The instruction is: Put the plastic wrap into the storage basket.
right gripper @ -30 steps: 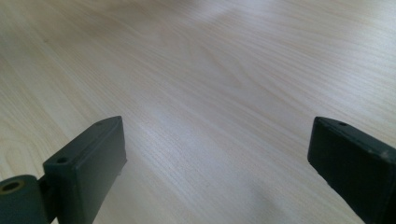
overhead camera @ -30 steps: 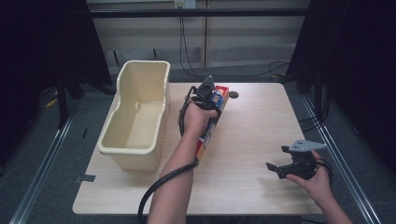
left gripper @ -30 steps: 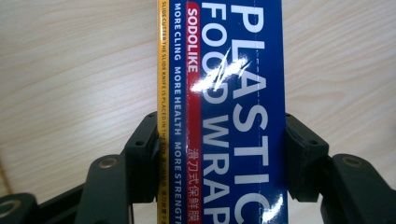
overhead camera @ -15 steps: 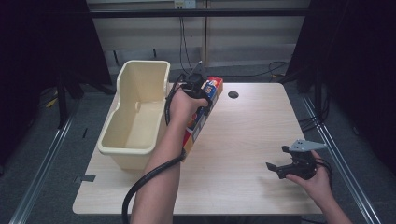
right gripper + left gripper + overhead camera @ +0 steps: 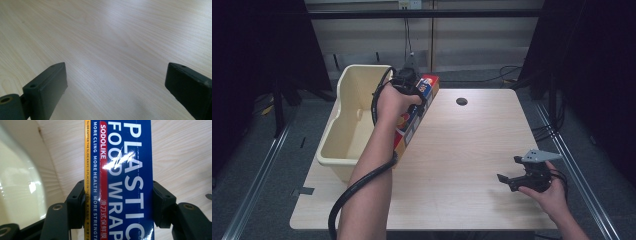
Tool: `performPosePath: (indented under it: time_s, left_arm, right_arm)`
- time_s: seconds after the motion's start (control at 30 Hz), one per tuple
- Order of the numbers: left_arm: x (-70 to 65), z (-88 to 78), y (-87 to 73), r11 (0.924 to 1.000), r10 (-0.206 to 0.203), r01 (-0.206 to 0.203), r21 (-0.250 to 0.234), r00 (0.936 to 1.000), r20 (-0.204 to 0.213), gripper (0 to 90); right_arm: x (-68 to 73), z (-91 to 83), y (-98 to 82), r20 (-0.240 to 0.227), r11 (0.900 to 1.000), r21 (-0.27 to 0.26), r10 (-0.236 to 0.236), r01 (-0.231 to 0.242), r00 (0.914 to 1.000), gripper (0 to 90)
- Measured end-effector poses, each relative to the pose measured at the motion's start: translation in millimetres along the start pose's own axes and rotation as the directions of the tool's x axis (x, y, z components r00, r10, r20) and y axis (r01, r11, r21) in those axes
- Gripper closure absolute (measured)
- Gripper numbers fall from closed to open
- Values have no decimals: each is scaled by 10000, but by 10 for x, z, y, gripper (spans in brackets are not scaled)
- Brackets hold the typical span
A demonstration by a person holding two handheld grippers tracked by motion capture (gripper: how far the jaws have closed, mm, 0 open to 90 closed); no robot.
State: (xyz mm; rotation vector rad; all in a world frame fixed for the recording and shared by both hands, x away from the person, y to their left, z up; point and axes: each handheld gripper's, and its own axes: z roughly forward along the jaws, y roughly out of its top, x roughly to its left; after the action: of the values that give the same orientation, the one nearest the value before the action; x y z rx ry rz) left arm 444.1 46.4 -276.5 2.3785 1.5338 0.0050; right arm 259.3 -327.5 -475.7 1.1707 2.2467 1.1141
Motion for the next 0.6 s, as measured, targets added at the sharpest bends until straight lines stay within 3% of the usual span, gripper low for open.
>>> performPosePath:
  time_s: [0.6]
  left_arm:
    - [315,-462,-131,9966,-733,725,-382,9971,-195,407]
  right_arm:
    - [-1,-6,3,2,10000,14,9,-9,10000,40]
